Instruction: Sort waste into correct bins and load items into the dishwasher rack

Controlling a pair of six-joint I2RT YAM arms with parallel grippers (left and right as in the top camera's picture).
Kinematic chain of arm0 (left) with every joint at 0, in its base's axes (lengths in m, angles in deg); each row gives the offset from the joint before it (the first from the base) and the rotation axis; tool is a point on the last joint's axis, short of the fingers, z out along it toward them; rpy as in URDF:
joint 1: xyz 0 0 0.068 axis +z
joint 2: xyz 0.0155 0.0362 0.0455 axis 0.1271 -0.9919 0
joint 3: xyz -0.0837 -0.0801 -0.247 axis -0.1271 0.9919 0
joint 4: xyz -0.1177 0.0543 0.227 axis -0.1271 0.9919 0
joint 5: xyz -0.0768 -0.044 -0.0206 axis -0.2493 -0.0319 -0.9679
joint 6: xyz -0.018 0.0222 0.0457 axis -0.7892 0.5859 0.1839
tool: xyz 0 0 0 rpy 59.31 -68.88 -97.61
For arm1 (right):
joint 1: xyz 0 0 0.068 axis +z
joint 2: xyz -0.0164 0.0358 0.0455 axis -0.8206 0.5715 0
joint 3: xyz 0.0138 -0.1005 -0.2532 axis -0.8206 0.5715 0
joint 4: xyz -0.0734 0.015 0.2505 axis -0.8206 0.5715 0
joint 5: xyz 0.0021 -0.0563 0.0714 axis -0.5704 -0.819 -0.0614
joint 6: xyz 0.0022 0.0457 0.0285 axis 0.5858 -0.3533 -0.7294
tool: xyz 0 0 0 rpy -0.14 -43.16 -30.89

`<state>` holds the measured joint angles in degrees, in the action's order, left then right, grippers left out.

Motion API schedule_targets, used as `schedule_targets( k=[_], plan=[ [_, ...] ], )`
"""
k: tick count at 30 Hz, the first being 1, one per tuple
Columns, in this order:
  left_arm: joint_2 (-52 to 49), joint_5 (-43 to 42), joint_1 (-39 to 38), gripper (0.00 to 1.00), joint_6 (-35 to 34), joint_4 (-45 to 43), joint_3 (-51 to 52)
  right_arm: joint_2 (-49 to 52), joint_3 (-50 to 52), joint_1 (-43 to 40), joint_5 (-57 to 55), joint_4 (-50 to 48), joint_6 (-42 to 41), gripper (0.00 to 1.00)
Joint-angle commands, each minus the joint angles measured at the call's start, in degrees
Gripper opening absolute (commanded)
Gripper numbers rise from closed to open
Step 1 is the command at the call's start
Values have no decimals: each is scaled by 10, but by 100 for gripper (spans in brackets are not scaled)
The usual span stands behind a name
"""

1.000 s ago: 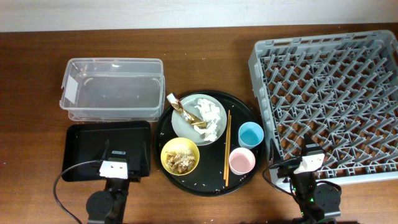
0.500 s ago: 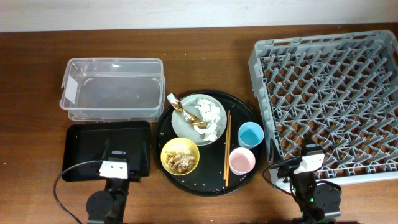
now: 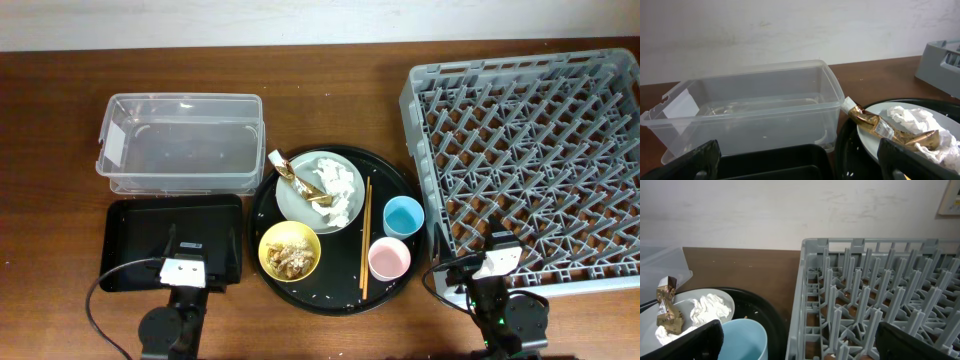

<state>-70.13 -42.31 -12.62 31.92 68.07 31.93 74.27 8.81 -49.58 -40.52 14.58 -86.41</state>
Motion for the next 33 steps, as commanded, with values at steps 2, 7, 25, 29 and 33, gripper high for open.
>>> schedule_targets(
  k=[2,7,25,29,33],
  plan=[
    [3,-9,3,99,9,1,3,3,3,-3,-9,3,-2,98],
    [3,-28,2,100,9,-4,3,3,2,-3,-6,0,-17,98],
    [-410,-87,2,99,-48,367,-447,395,-449,-3,9,413,-63,98],
    [-533,-106,2,99,-48,516,-588,460,-516,-3,8,492,-63,98],
    [-561,-136,2,99,-48,477,-593,462,-518,-3,4,501,-63,98]
  ],
)
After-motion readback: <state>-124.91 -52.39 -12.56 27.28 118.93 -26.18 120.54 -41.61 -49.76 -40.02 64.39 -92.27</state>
